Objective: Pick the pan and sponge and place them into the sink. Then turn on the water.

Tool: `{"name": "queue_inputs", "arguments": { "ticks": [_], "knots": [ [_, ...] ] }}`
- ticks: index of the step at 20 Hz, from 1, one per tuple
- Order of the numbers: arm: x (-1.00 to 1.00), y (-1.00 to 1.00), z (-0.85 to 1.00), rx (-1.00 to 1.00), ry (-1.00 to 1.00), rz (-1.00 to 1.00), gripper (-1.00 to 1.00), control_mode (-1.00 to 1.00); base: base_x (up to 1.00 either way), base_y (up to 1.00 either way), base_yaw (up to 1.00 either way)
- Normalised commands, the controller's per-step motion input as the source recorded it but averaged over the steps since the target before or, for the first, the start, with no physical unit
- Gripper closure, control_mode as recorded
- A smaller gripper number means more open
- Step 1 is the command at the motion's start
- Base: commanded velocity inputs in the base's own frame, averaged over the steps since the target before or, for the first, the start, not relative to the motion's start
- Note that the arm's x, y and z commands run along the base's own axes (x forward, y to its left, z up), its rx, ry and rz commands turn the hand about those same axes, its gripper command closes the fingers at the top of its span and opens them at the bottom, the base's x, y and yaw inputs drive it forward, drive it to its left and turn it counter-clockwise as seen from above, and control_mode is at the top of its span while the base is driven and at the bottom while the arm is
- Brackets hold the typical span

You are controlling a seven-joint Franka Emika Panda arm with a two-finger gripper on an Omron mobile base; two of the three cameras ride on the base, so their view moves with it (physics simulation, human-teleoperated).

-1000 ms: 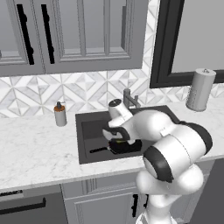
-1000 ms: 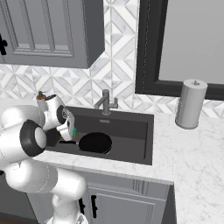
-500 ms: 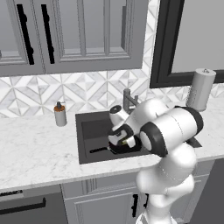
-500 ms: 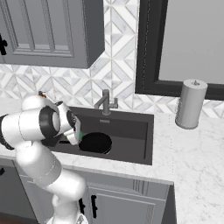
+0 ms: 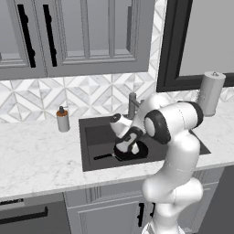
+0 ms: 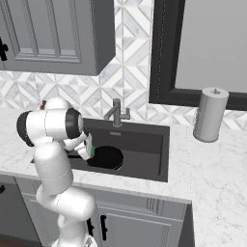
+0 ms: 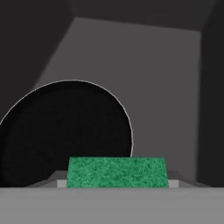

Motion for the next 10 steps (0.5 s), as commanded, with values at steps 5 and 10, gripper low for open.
{"name": "queue_inputs", "arguments": {
  "ticks": [5,10],
  "knots": [
    [0.13,0.00,-0.49,-0.13,0.00,0.00,1.00,-1.00,0.00,0.00,0.00],
    [0.10,0.00,-0.43,-0.11,0.00,0.00,1.00,-1.00,0.00,0.00,0.00]
  ]
}}
